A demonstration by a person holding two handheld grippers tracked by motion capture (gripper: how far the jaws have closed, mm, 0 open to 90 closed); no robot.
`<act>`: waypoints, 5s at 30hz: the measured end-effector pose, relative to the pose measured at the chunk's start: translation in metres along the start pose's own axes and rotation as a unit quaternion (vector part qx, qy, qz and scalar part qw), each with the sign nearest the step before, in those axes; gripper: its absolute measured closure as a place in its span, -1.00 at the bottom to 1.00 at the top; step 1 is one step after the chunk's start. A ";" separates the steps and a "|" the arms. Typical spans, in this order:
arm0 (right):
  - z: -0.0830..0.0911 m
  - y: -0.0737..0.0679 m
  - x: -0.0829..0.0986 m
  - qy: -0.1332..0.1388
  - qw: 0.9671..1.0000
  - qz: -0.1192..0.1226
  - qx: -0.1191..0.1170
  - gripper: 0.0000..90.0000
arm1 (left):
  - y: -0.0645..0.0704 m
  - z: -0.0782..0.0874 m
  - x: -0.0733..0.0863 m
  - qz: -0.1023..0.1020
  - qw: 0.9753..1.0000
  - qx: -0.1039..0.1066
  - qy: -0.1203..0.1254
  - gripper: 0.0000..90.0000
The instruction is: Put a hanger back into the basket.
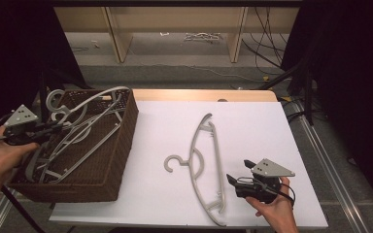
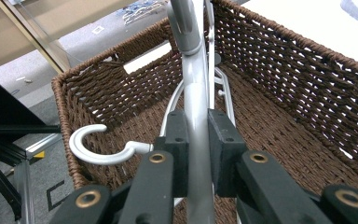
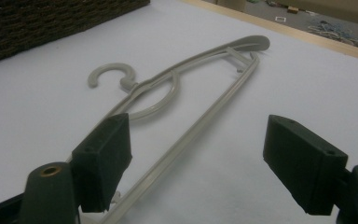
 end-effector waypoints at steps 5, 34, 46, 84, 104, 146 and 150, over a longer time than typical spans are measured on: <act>0.000 0.000 0.000 0.000 1.000 0.000 0.000 -0.46 | -0.001 0.000 0.002 0.003 1.000 0.001 -0.002 0.77; -0.001 0.000 0.001 -0.003 1.000 0.000 0.001 -0.46 | -0.003 -0.007 0.029 -0.012 0.998 0.024 -0.063 0.76; -0.001 0.000 0.002 -0.005 1.000 -0.001 0.001 -0.45 | -0.005 -0.027 0.029 0.007 0.994 0.036 -0.101 0.75; -0.002 -0.001 0.002 -0.005 1.000 0.000 -0.001 -0.46 | -0.009 -0.015 0.016 0.099 0.990 -0.090 -0.033 -0.11; -0.002 -0.005 -0.001 0.004 1.000 -0.002 -0.003 -0.47 | 0.117 -0.010 -0.034 0.078 0.992 0.025 0.101 -0.30; -0.008 -0.021 -0.002 0.000 1.000 0.009 -0.020 -0.49 | 0.268 -0.053 0.001 0.038 0.973 0.164 0.156 -0.65; -0.013 -0.028 -0.003 -0.004 0.999 0.017 -0.028 -0.49 | 0.266 -0.053 0.002 0.029 0.975 0.156 0.157 -0.65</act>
Point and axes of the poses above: each handheld gripper's, and its own axes: z roughly backward along the jaws, x roughly out of its underside, y roughly to its right, the point moved 7 cm from there along -z, roughly forward along the jaws, and after that the axes turned 5 degrees about x, right-handed, at the moved point
